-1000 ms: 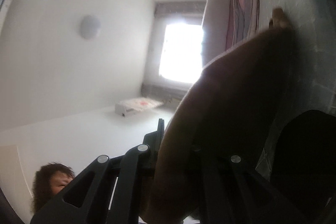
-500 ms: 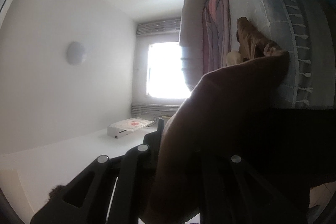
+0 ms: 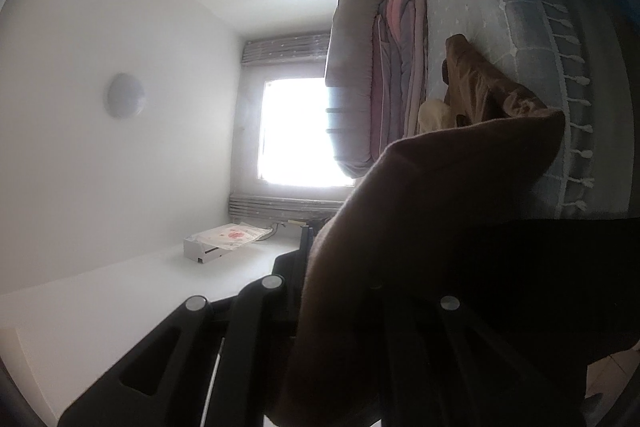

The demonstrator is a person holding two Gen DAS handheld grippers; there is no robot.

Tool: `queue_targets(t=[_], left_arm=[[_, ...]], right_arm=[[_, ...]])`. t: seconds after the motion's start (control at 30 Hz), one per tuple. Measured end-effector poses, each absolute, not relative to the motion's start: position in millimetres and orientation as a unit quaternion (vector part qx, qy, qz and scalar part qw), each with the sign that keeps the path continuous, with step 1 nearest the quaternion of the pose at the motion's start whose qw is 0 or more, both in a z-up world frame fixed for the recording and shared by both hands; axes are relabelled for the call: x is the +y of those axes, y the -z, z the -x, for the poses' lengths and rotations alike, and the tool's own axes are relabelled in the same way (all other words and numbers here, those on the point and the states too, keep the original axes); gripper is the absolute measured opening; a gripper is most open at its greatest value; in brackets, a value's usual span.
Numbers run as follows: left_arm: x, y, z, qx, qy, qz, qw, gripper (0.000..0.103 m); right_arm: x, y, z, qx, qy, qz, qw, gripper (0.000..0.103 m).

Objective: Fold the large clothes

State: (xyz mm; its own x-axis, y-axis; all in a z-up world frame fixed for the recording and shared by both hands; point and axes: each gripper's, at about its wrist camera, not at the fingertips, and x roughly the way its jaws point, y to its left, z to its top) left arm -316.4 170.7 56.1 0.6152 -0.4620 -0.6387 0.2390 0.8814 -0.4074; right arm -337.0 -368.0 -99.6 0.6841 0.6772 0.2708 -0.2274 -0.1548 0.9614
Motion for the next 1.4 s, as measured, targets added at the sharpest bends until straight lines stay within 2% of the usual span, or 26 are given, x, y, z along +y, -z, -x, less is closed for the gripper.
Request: queue_targets(t=[0.23, 0.5, 0.7, 0.83, 0.93, 1.07, 1.17, 1.2, 1.23, 1.37, 1.4], left_arm=[[195, -74, 267, 0.373, 0.22, 0.196, 0.88, 0.005], [214, -84, 125, 0.365, 0.2, 0.259, 0.871, 0.005], [223, -45, -13, 0.378, 0.123, 0.292, 0.87, 0.005], [226, 40, -89, 0.439, 0.054, 0.316, 0.84, 0.007], [233, 77, -106, 0.46, 0.034, 0.345, 0.817, 0.007], [235, 64, -110, 0.441, 0.048, 0.351, 0.825, 0.007], [227, 69, -123, 0.443, 0.032, 0.34, 0.829, 0.008], [228, 74, -127, 0.444, 0.027, 0.346, 0.826, 0.008], [230, 78, -129, 0.447, 0.024, 0.354, 0.821, 0.008], [255, 96, -129, 0.455, 0.048, 0.46, 0.761, 0.01], [262, 95, -127, 0.45, 0.059, 0.489, 0.744, 0.012]], right_arm=[[-367, 68, 284, 0.156, -0.373, -0.653, 0.64, 0.013], [-377, 54, 157, 0.162, -0.341, -0.659, 0.651, 0.013], [-367, 90, 28, 0.22, -0.253, -0.667, 0.666, 0.013], [-344, 157, -45, 0.341, -0.142, -0.653, 0.661, 0.014], [-345, 175, -51, 0.328, -0.137, -0.674, 0.648, 0.014], [-350, 155, -46, 0.306, -0.17, -0.675, 0.65, 0.017], [-355, 141, -62, 0.301, -0.175, -0.67, 0.656, 0.028], [-355, 146, -71, 0.31, -0.165, -0.68, 0.644, 0.041], [-356, 153, -77, 0.314, -0.16, -0.696, 0.626, 0.06], [-360, 166, -69, 0.292, -0.137, -0.755, 0.571, 0.065], [-362, 161, -63, 0.284, -0.141, -0.753, 0.576, 0.069]])
